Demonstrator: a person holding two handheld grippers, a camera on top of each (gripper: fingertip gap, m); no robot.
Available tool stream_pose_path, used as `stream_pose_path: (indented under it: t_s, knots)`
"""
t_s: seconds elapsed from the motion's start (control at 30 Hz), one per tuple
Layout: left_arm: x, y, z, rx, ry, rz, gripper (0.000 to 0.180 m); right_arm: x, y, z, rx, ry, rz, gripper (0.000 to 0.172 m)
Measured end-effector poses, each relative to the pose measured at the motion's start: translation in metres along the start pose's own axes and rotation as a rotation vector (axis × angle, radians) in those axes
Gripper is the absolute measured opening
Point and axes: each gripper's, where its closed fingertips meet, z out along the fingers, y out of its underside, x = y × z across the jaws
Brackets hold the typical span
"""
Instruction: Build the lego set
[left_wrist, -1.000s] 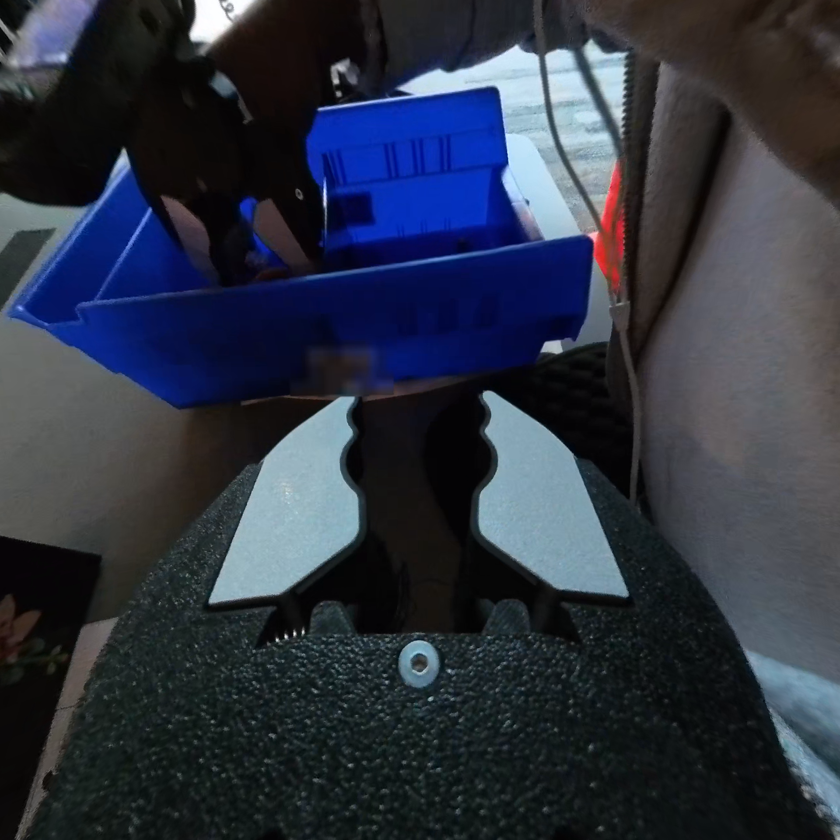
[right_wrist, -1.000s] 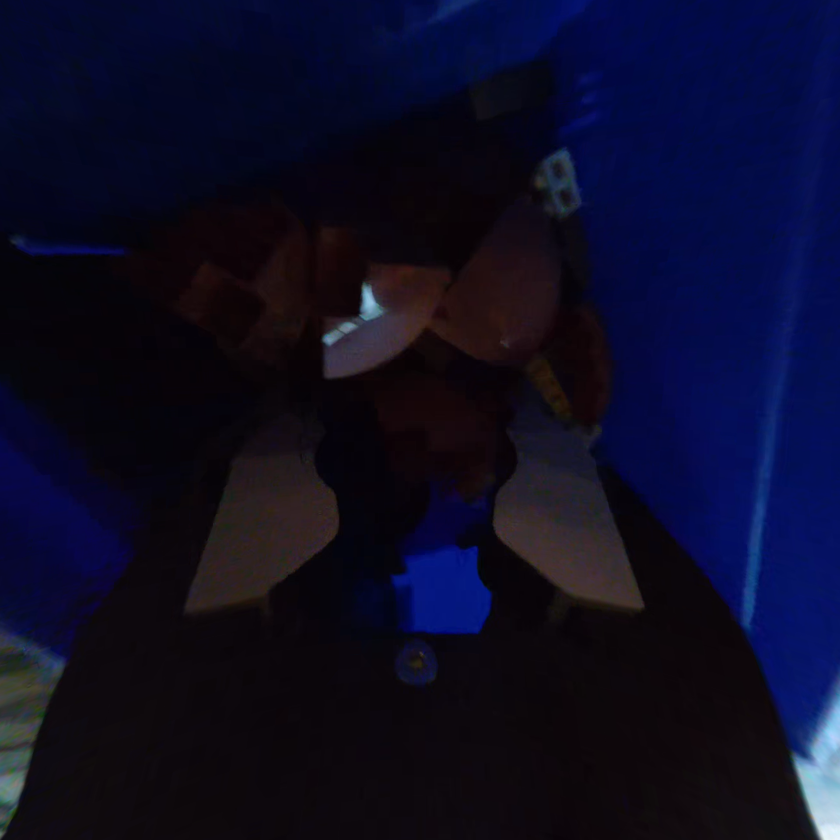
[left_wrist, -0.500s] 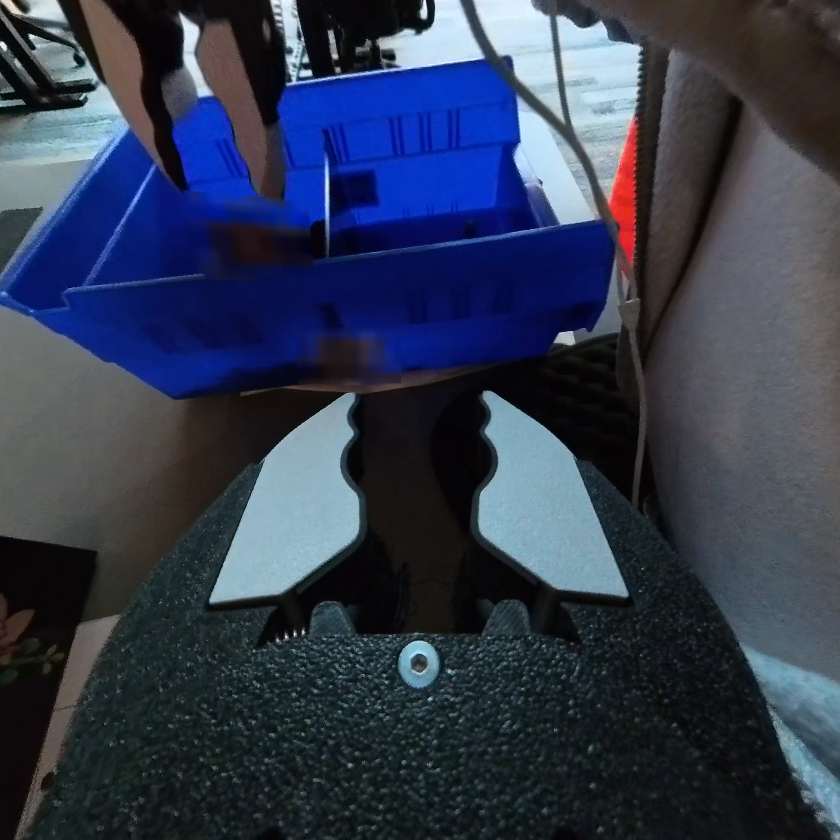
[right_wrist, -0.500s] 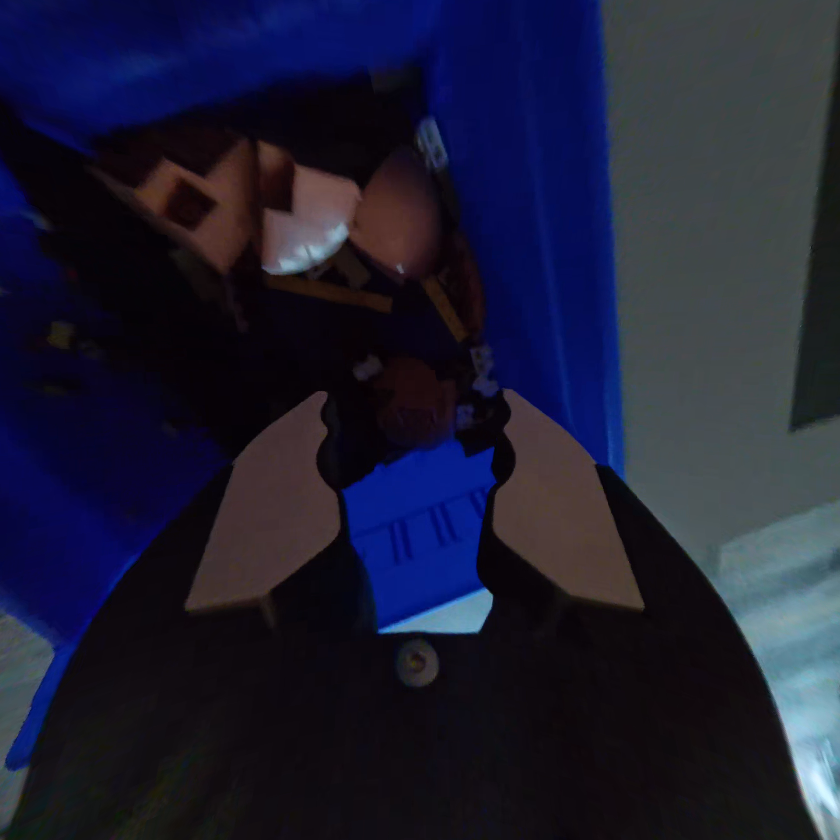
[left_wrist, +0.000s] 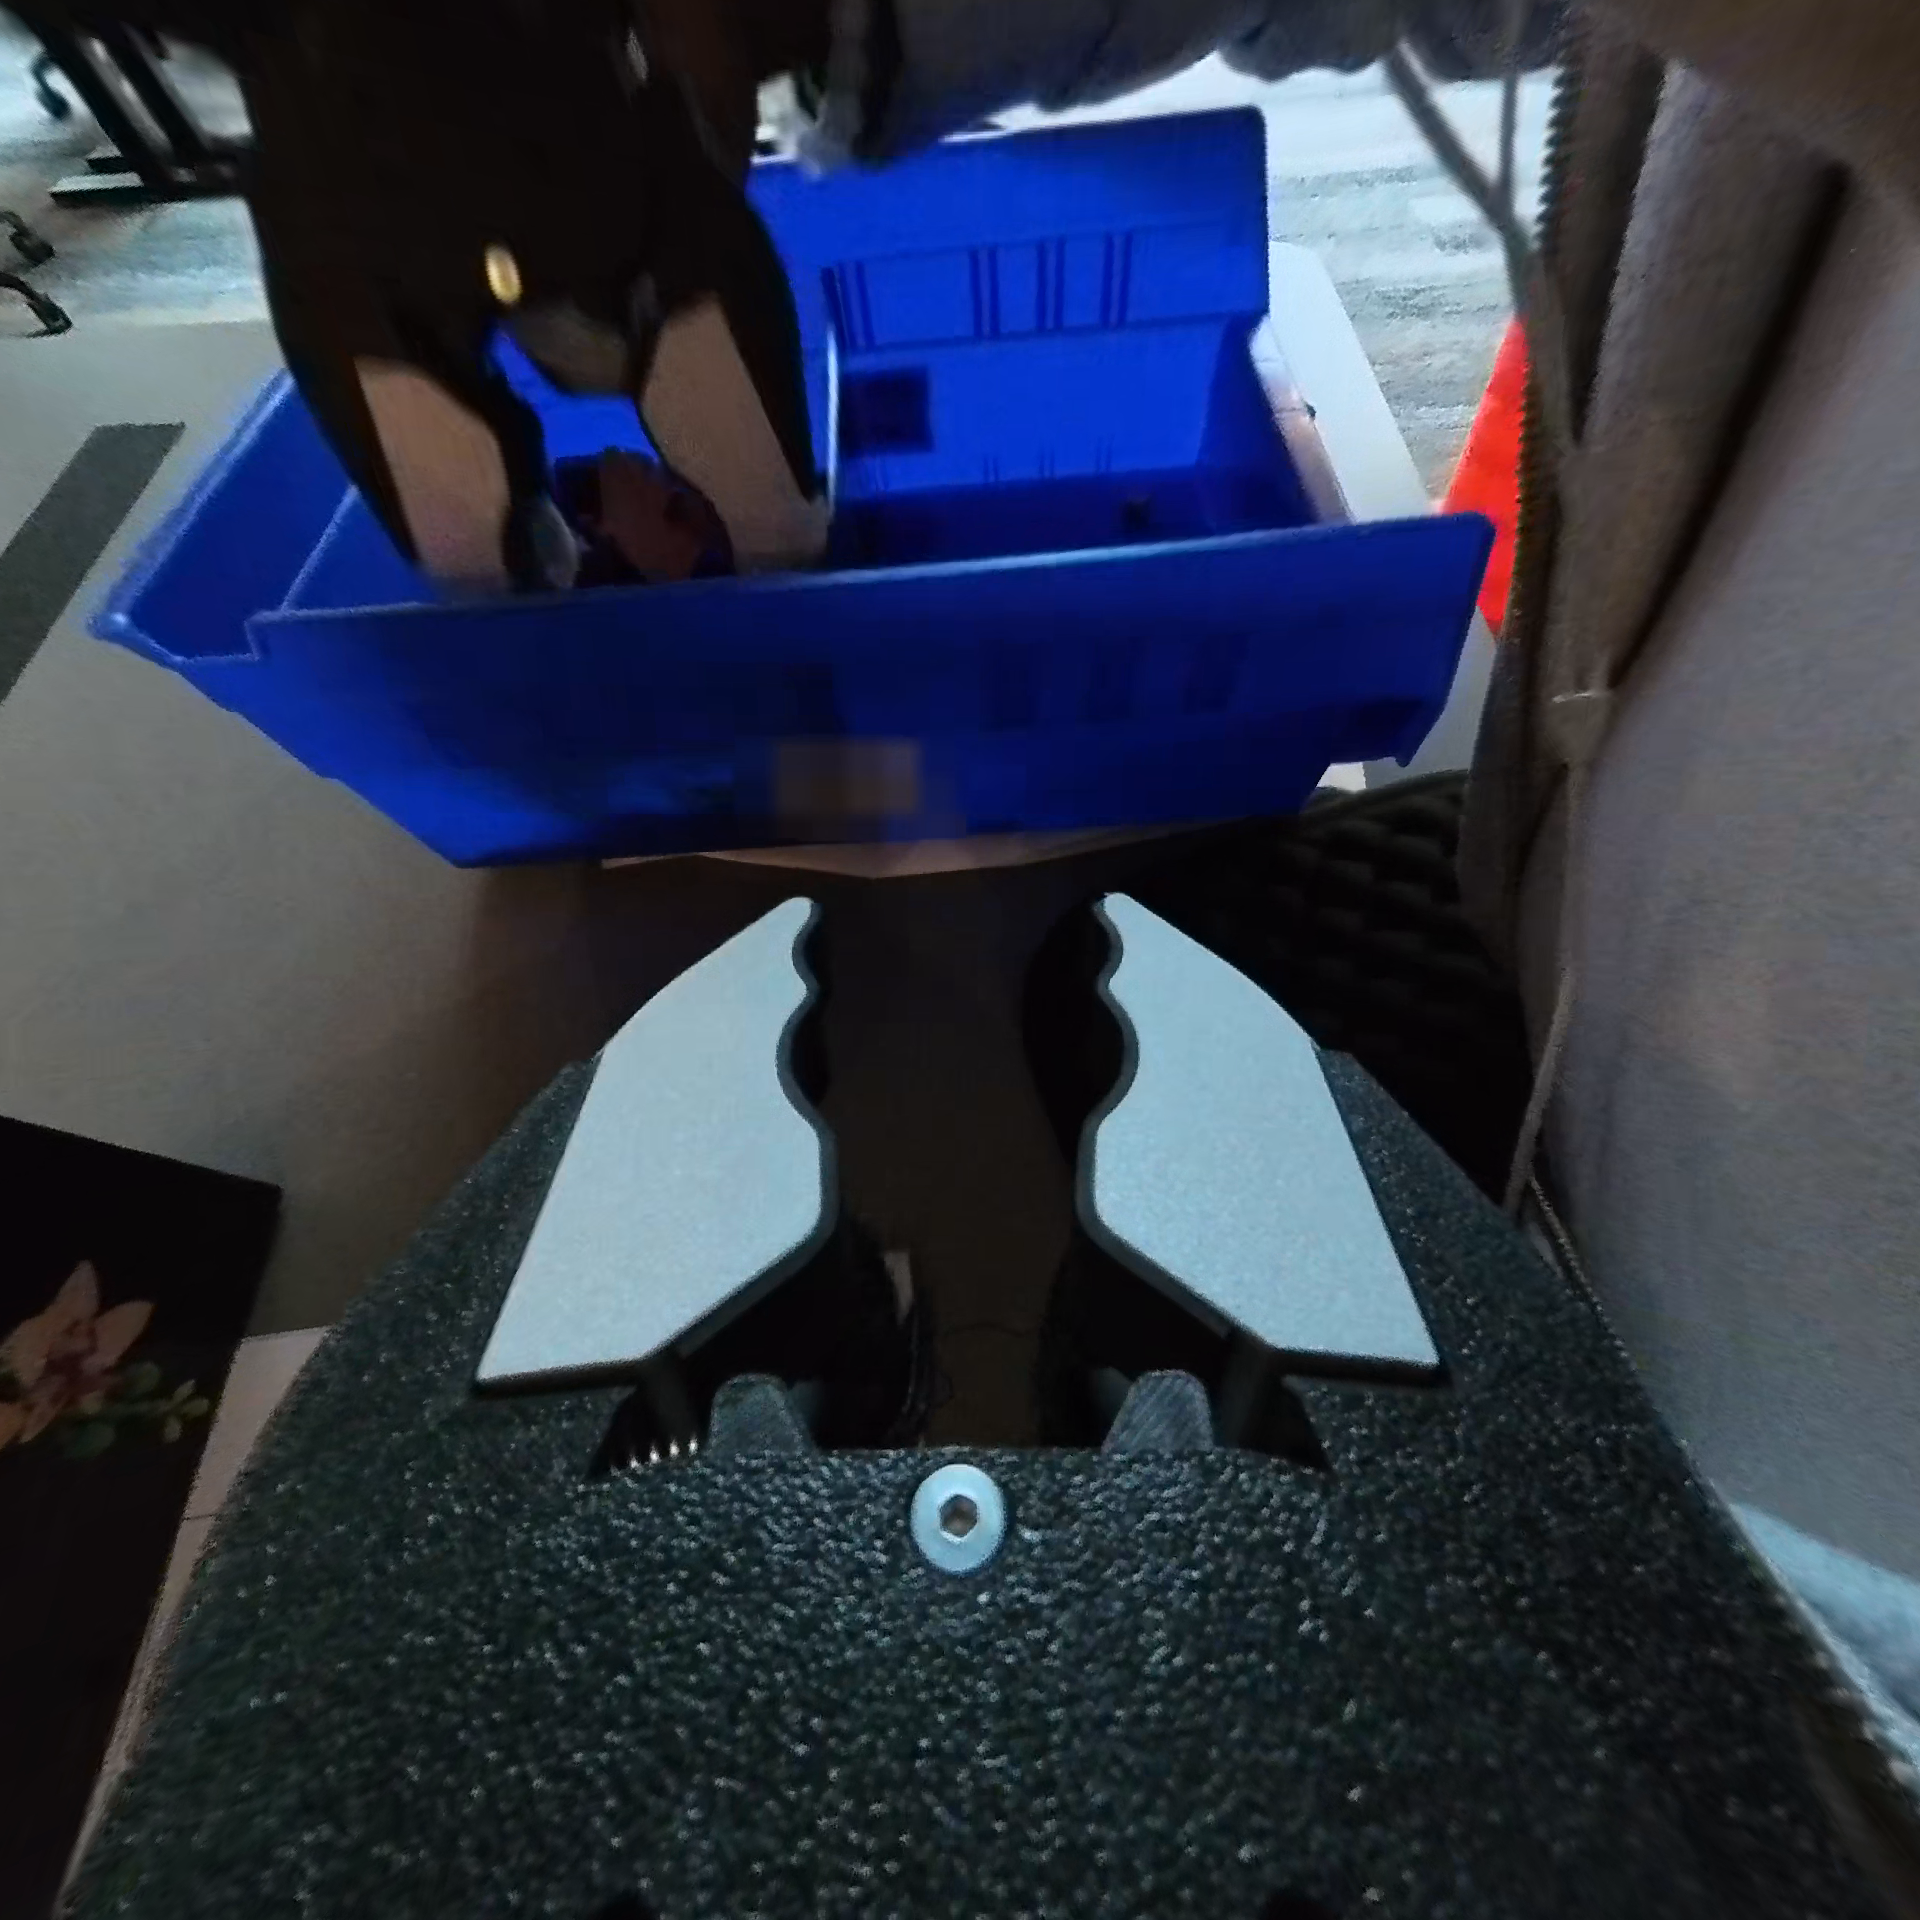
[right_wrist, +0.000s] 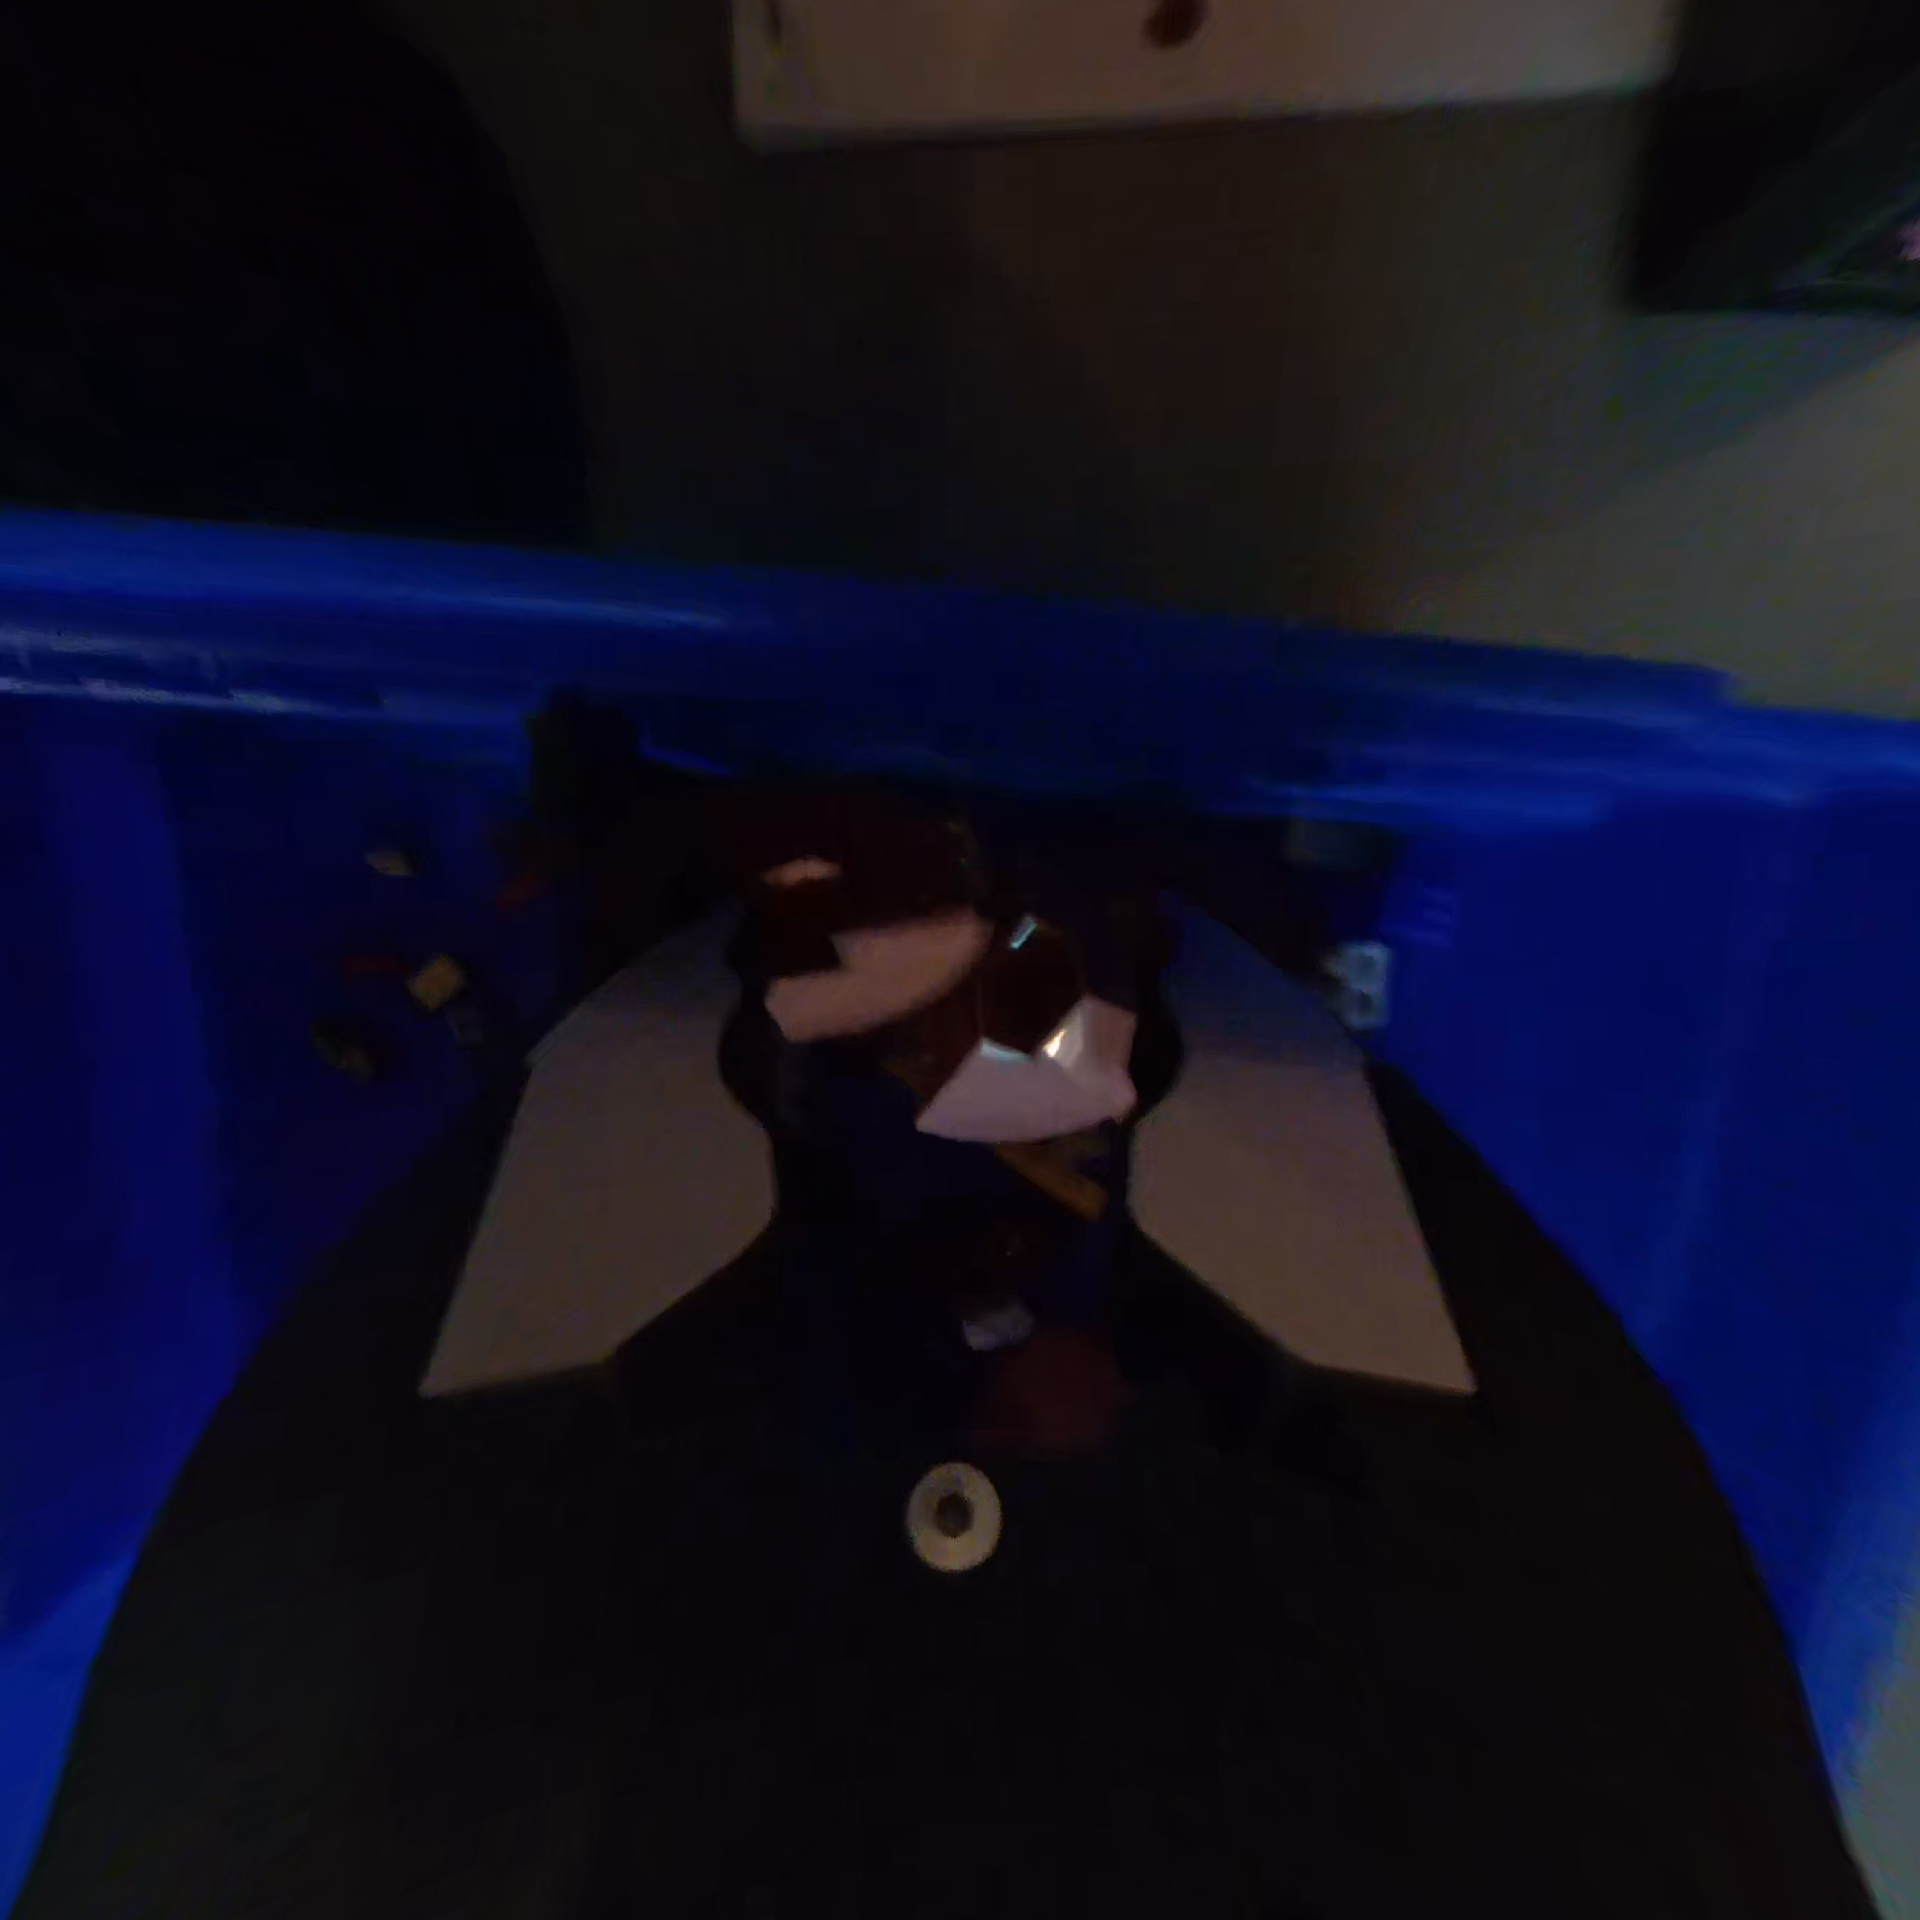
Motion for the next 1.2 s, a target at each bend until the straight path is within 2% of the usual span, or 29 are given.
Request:
stream_pose_path:
  t_s: [0.1, 0.23, 0.4, 0.53, 0.73, 0.87, 0.97, 1.1, 1.2]
  knots:
    - [-0.002, 0.001, 0.0, -0.005, -0.006, -0.008, 0.047, -0.006, 0.006, 0.001, -0.01, -0.081, 0.052, 0.049]
    - [-0.002, 0.003, 0.001, -0.015, -0.004, -0.007, 0.048, 0.0, 0.04, -0.011, -0.109, -0.007, 0.082, 0.028]
    - [-0.001, 0.004, 0.004, -0.023, 0.006, -0.004, 0.048, 0.0, 0.082, -0.028, -0.264, 0.09, 0.136, 0.028]
    - [-0.001, 0.005, 0.006, -0.03, 0.007, 0.001, 0.048, 0.01, 0.095, -0.047, -0.283, 0.183, 0.214, 0.028]
    - [-0.004, 0.005, 0.002, -0.024, -0.011, -0.004, 0.047, 0.02, 0.061, -0.064, 0.023, 0.176, 0.343, 0.052]
    - [-0.005, 0.006, 0.0, -0.019, -0.014, -0.006, 0.047, 0.021, 0.046, -0.053, 0.067, 0.165, 0.306, 0.077]
    - [-0.005, 0.007, 0.0, -0.012, -0.01, -0.012, 0.047, 0.023, 0.019, -0.031, 0.127, 0.137, 0.194, 0.077]
    - [-0.005, 0.008, 0.0, -0.019, -0.009, -0.005, 0.047, 0.036, 0.009, 0.001, 0.03, 0.124, 0.12, 0.079]
    - [-0.006, 0.008, -0.002, -0.02, -0.018, -0.012, 0.047, 0.037, 0.007, 0.016, 0.013, 0.085, 0.083, 0.065]
